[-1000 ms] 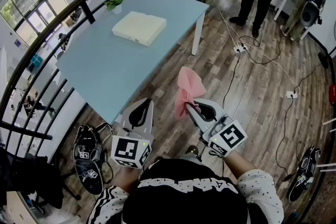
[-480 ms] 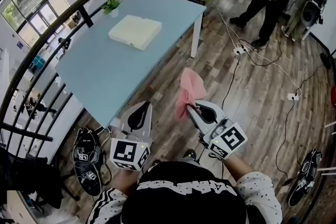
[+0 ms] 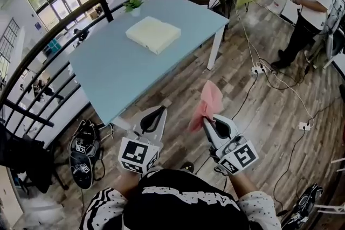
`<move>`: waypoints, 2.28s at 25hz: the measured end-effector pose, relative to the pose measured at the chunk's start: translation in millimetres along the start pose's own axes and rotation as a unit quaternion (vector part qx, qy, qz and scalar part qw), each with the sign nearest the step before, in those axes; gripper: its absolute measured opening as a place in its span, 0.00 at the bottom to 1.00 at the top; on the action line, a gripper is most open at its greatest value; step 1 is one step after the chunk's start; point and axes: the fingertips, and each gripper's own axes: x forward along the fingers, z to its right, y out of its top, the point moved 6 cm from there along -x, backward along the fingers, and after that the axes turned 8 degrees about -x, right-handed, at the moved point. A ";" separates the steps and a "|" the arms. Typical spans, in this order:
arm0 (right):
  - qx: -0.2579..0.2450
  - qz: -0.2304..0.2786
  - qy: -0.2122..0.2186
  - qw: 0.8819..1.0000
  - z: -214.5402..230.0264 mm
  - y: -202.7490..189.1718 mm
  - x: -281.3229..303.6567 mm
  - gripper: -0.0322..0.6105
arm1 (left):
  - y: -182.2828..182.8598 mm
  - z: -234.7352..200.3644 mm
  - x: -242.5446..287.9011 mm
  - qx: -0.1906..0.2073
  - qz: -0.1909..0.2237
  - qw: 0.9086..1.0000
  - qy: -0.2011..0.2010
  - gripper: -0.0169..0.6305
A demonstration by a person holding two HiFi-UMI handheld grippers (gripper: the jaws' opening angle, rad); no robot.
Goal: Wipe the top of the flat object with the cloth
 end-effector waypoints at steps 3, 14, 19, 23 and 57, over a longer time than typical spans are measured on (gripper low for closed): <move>0.003 0.004 0.009 1.000 5.4 1.6 -1.4 0.08 | 2.4 1.0 -1.1 0.001 -0.003 1.000 0.016 0.03; 0.014 0.013 0.024 1.000 16.4 -4.7 2.6 0.08 | 3.1 -0.7 3.7 0.004 0.001 0.999 0.037 0.03; 0.004 0.009 0.008 1.000 40.6 -4.3 8.2 0.08 | 5.9 -3.5 37.8 0.003 0.008 1.000 0.014 0.03; -0.004 0.003 -0.010 1.000 69.5 -2.6 8.9 0.08 | 10.2 -0.5 71.6 -0.002 0.015 1.000 -0.006 0.03; -0.011 -0.055 0.041 0.998 216.4 -38.8 232.0 0.09 | 31.8 -184.3 257.0 -0.044 0.012 0.999 0.023 0.03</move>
